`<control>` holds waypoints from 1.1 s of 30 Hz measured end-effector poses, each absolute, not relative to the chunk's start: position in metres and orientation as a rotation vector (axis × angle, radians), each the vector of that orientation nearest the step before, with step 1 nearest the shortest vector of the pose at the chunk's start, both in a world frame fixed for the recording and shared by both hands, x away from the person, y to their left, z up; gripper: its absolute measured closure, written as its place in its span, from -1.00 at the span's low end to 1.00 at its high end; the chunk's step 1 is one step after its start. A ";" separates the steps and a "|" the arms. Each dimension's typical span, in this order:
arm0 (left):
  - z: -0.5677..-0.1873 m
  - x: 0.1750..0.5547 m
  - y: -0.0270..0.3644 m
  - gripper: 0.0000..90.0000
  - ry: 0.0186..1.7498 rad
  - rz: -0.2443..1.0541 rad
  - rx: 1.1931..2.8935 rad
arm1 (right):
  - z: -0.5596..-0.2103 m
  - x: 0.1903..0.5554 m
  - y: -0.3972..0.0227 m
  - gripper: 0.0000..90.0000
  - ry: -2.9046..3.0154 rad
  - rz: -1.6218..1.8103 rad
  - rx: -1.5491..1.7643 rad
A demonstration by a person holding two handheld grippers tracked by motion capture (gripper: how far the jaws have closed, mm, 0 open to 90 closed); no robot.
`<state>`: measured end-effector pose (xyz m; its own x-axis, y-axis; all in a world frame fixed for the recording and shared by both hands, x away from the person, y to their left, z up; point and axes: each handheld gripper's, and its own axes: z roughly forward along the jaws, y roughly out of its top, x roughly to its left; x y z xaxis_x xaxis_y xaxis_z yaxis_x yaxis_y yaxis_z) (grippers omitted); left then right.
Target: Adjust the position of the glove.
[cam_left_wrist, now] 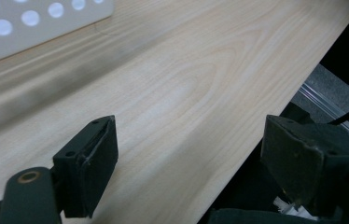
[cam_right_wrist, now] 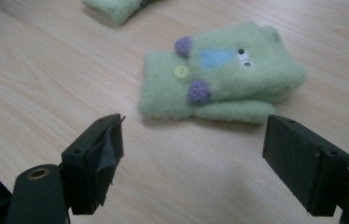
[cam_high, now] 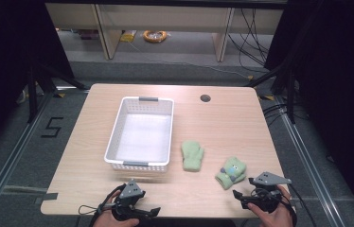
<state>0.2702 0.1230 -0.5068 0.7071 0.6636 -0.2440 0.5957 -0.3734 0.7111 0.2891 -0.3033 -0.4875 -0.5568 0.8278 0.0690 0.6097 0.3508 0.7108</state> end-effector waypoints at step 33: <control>-0.447 0.342 0.015 -0.25 0.817 0.163 2.103 | -0.484 0.290 -0.305 -0.45 2.306 1.065 1.269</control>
<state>0.3416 0.0150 -0.4469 0.7778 0.6054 -0.1688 0.4947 -0.4240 0.7586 0.2896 -0.3050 -0.4845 -0.5641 0.8212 0.0861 0.5979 0.3344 0.7285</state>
